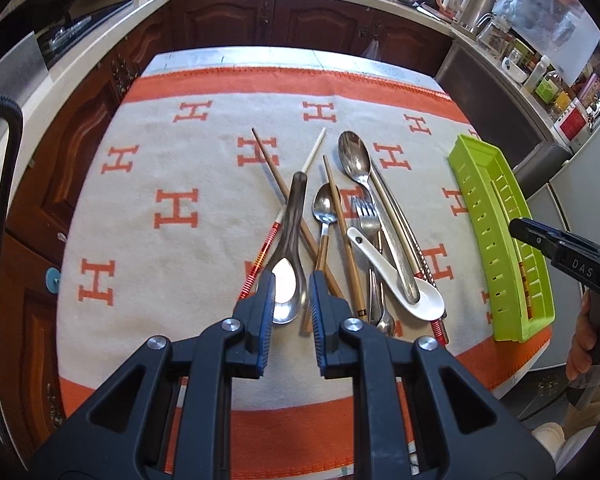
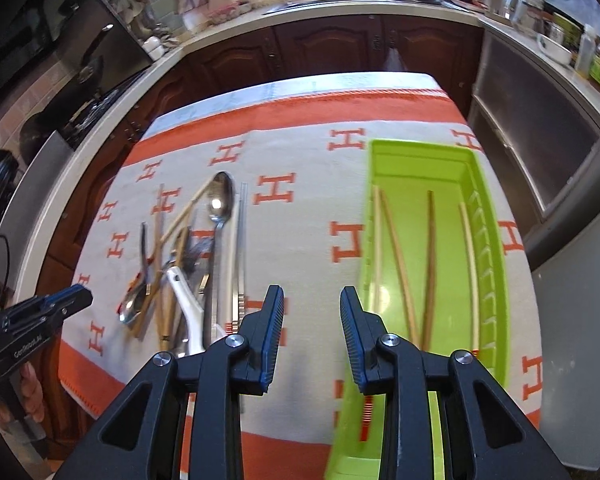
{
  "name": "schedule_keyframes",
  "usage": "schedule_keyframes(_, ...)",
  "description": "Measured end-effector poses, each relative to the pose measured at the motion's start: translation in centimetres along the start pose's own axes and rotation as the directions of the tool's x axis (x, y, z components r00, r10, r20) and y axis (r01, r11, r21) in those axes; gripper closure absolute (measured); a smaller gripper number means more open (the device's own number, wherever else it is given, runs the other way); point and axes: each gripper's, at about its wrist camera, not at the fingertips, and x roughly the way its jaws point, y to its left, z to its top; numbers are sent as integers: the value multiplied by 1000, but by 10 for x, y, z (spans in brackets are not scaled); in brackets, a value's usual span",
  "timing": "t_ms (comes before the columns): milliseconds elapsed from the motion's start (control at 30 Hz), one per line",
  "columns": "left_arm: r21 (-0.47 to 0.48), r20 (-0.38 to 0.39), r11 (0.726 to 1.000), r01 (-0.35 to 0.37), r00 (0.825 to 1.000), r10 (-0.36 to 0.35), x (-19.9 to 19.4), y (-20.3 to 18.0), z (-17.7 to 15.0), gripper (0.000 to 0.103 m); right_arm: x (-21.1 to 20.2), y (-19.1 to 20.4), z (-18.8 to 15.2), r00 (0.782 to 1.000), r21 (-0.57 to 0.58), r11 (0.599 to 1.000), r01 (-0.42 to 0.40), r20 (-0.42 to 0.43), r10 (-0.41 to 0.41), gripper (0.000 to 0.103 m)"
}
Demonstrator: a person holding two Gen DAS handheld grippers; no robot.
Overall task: Organize utensils
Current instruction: 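Move the right gripper back over the pile and grasp another wooden chopstick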
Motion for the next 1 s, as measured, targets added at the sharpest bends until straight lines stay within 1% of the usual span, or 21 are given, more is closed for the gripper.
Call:
schedule_keyframes(233,34,48,999,17,999,-19,-21,2,9,89,-5,54,11,996,-83,992,-91,-10,91,74)
schedule_keyframes(433,44,59,999,32,998,-34,-20,11,16,89,8,102,18,984,-133,975,-176,-51,170,74)
schedule_keyframes(600,21,35,999,50,998,-50,-5,29,18,89,29,136,20,972,-157,961,-229,-98,216,74)
schedule_keyframes(700,0,14,998,59,998,-59,8,40,18,89,48,152,19,963,-155,955,-253,-131,234,76)
schedule_keyframes(867,-37,-19,997,73,997,-74,27,56,12,89,82,164,13,949,-120,954,-275,-189,250,81)
schedule_keyframes(1000,-40,-35,996,82,996,-84,38,61,7,89,105,168,13,945,-101,957,-271,-219,245,82)
